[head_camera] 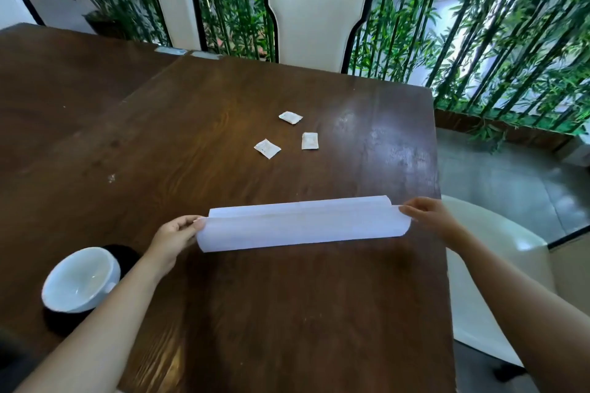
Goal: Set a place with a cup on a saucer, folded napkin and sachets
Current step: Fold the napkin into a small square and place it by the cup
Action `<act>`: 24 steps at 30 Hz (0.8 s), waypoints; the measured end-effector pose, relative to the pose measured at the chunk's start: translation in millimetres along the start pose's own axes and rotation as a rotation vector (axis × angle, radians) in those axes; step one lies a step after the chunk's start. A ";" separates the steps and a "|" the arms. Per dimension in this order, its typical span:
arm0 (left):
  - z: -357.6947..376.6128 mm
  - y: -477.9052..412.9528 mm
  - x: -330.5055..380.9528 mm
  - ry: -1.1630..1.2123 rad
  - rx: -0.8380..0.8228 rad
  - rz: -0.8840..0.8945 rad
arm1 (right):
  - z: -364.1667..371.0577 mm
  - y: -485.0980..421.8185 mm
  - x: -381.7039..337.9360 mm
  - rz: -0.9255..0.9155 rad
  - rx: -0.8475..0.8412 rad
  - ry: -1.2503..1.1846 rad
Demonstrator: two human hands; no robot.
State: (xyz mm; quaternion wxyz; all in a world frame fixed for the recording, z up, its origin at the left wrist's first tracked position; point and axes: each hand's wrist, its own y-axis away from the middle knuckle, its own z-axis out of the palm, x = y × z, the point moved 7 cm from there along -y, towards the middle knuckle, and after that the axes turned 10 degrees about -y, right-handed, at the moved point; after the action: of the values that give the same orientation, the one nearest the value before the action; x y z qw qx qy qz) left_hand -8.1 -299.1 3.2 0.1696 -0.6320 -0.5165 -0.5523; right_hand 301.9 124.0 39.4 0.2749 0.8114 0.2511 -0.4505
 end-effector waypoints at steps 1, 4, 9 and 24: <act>3.4 -8.4 -0.5 0.031 0.022 -0.026 | 3.8 -7.1 0.7 0.013 0.028 0.000; 11.3 -32.2 -1.0 0.001 0.125 -0.061 | 14.9 -26.1 5.6 0.058 0.131 0.035; 24.1 -55.3 0.4 -0.189 0.281 -0.026 | 32.2 -44.4 16.8 0.135 0.279 0.048; 54.5 -39.8 16.9 -0.851 0.529 0.173 | 65.4 -44.6 16.9 0.007 0.513 0.499</act>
State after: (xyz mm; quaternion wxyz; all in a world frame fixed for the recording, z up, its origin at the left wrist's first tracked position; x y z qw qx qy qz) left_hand -15.5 -232.1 -14.4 0.1436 -0.7767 -0.6080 -0.0801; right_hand 241.8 115.0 -14.1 -0.0060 0.9398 0.1865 -0.2862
